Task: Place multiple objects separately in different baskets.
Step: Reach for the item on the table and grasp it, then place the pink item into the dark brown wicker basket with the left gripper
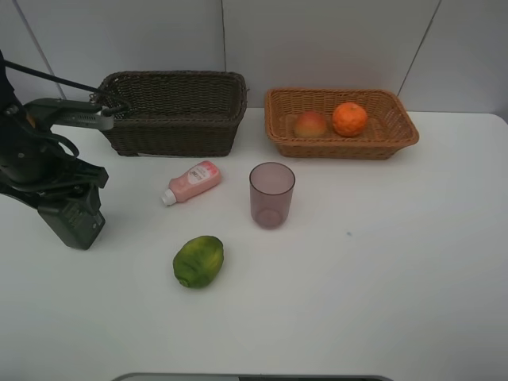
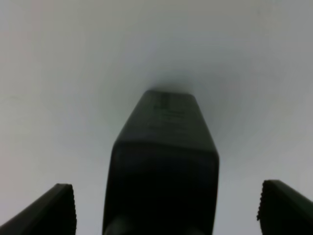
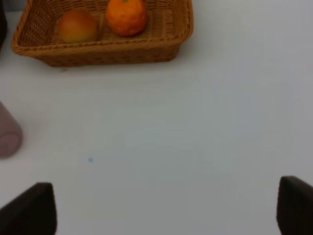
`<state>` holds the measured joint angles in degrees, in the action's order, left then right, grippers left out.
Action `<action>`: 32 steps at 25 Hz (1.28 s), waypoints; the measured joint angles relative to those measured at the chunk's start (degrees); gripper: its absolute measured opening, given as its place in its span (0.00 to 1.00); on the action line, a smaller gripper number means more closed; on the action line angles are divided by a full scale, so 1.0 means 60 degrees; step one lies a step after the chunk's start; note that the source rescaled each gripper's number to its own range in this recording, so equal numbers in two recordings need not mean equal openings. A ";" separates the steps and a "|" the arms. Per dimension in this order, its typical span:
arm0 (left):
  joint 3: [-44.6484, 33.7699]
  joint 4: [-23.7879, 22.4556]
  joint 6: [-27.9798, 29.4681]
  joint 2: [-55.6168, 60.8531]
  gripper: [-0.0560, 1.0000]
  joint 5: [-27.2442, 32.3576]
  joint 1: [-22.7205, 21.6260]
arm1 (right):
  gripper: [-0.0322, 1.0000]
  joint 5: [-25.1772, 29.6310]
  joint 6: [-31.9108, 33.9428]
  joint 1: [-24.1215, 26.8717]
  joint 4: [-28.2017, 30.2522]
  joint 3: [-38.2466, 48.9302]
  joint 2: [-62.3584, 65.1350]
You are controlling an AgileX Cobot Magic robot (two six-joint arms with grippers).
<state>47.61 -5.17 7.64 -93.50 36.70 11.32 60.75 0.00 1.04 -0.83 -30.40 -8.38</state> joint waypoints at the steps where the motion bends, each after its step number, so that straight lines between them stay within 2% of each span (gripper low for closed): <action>1: 0.0000 0.0000 0.0000 0.0000 0.95 0.0000 0.0000 | 1.00 0.0000 0.0000 0.0000 0.0000 0.0000 0.0000; 5: 0.0000 0.0010 0.0000 0.0000 0.81 -0.0064 0.0000 | 1.00 0.0000 0.0000 0.0000 0.0000 0.0000 0.0000; 10: 0.0000 -0.0026 0.0002 0.0000 0.49 -0.0115 0.0000 | 1.00 0.0000 0.0000 0.0000 0.0000 0.0000 0.0000; 32: -0.0011 -0.0026 0.0002 0.0000 0.50 -0.0220 0.0000 | 1.00 0.0000 0.0000 0.0000 0.0000 0.0000 0.0000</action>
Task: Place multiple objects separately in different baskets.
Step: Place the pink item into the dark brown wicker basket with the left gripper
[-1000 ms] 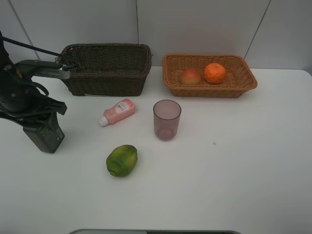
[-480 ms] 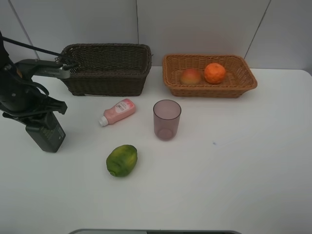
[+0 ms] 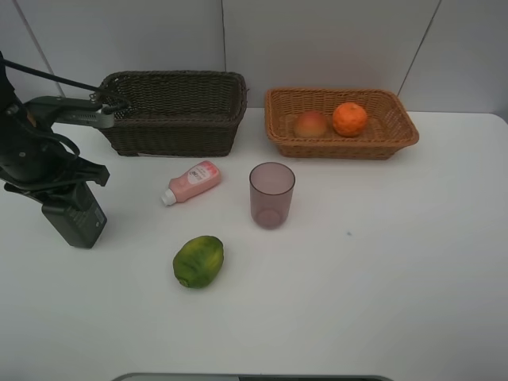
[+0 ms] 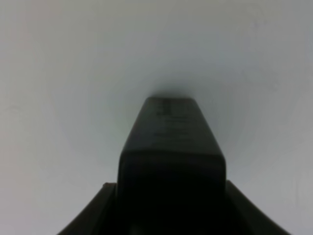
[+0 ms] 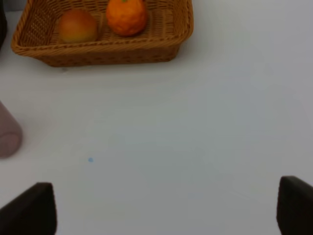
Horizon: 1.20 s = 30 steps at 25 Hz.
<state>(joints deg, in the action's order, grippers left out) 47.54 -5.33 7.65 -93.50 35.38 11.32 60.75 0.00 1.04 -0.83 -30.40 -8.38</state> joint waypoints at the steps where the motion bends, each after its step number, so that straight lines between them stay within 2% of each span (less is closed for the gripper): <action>1: 0.0000 0.0000 0.0000 0.0000 0.50 0.0000 0.0000 | 1.00 0.0000 0.0000 0.0000 0.0000 0.0000 0.0000; 7: 0.0341 -0.0131 0.0000 0.0096 0.50 0.0433 0.0000 | 1.00 0.0000 0.0000 0.0000 0.0000 0.0000 0.0000; 15: 0.2227 -0.0226 0.0000 0.0943 0.50 0.2285 0.0000 | 1.00 0.0000 0.0000 0.0000 0.0000 0.0000 0.0000; 20: 0.3304 -0.0319 0.0000 0.1057 0.50 0.2902 0.0000 | 1.00 0.0000 0.0000 0.0000 0.0000 0.0000 0.0000; 24: 0.3924 -0.0329 0.0000 0.1048 0.50 0.2768 0.0000 | 1.00 0.0000 0.0000 0.0000 0.0000 0.0000 0.0000; 30: 0.4619 -0.0387 0.0000 0.0572 0.50 0.1733 0.0000 | 1.00 0.0000 0.0000 0.0000 0.0000 0.0000 0.0000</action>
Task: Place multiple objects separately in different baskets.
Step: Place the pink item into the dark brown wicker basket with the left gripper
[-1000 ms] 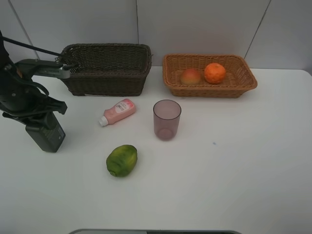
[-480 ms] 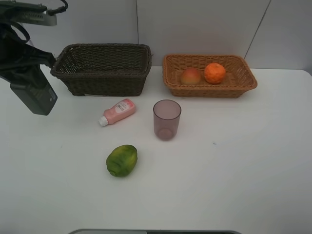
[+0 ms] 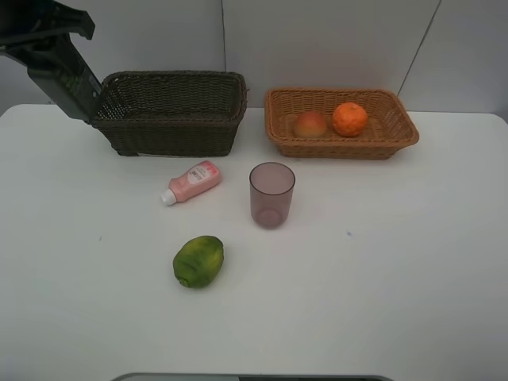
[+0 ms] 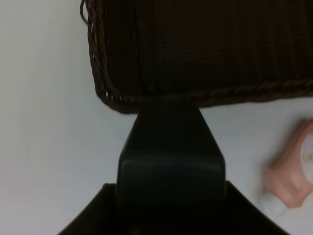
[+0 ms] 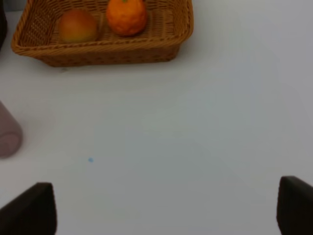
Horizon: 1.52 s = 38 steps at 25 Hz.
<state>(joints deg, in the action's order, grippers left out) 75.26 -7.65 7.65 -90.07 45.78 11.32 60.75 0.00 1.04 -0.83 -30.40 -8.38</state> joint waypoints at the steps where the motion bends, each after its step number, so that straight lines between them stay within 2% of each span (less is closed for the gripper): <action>1: 0.0065 0.0000 0.0000 -0.0128 0.50 -0.0258 0.0000 | 1.00 0.0000 0.0000 0.0000 0.0000 0.0000 0.0000; 8: 0.0079 0.0000 0.0000 -0.0988 0.50 -0.2833 0.0000 | 1.00 0.0000 0.0000 0.0000 0.0000 0.0000 0.0000; 15: 0.0085 0.0000 0.0000 -0.2450 0.50 -0.4857 0.0000 | 1.00 0.0000 0.0000 0.0000 0.0000 0.0000 0.0000; 19: 0.0085 0.0000 0.0000 -0.3314 0.50 -0.5685 0.0000 | 1.00 0.0000 0.0000 0.0000 0.0000 0.0000 0.0000; 26: 0.0085 0.0000 0.0000 -0.4116 0.50 -0.6000 0.0000 | 1.00 0.0000 0.0000 0.0000 0.0000 0.0000 0.0000; 37: 0.0085 0.0000 0.0000 -0.4163 0.50 -0.6192 0.0000 | 1.00 0.0000 0.0000 0.0000 0.0000 0.0008 0.0000; 38: 0.0085 0.0000 0.0000 -0.4163 0.52 -0.6192 0.0000 | 1.00 0.0000 0.0000 0.0000 0.0000 0.0008 0.0000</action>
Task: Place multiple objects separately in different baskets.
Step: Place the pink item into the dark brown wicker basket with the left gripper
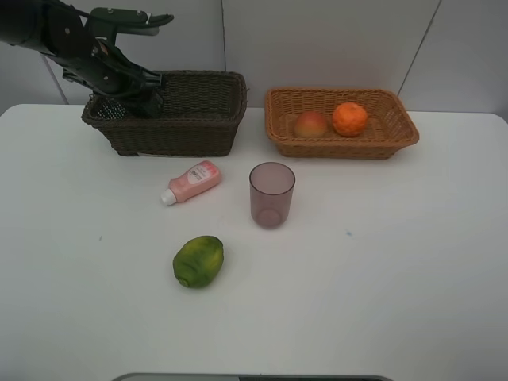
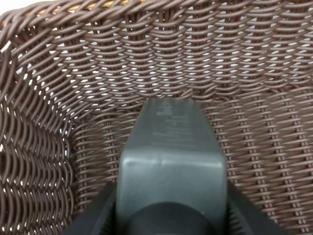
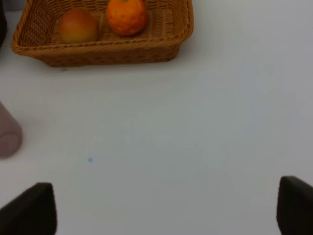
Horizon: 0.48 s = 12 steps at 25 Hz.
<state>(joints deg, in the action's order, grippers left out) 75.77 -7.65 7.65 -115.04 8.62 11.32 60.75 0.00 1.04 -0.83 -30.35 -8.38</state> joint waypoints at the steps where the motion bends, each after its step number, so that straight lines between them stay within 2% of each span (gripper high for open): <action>1: 0.0000 0.0000 0.0000 0.0000 0.57 -0.0027 0.0000 | 1.00 0.0000 0.0000 0.0000 0.0000 0.0000 0.0000; 4: 0.0031 0.0000 0.0000 0.0056 0.86 -0.0023 0.0024 | 1.00 0.0000 0.0000 0.0000 0.0000 0.0000 0.0000; 6: 0.0031 0.0000 0.0000 0.0098 0.95 0.0022 0.0077 | 1.00 0.0000 0.0000 0.0000 0.0000 0.0000 0.0000; 12: 0.0041 0.0000 0.0000 0.0595 0.99 0.0269 0.0244 | 1.00 0.0000 0.0000 0.0000 0.0000 0.0000 0.0000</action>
<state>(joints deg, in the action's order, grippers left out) 76.02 -7.65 7.65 -111.48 10.24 12.79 60.75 0.00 1.04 -0.83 -30.35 -8.38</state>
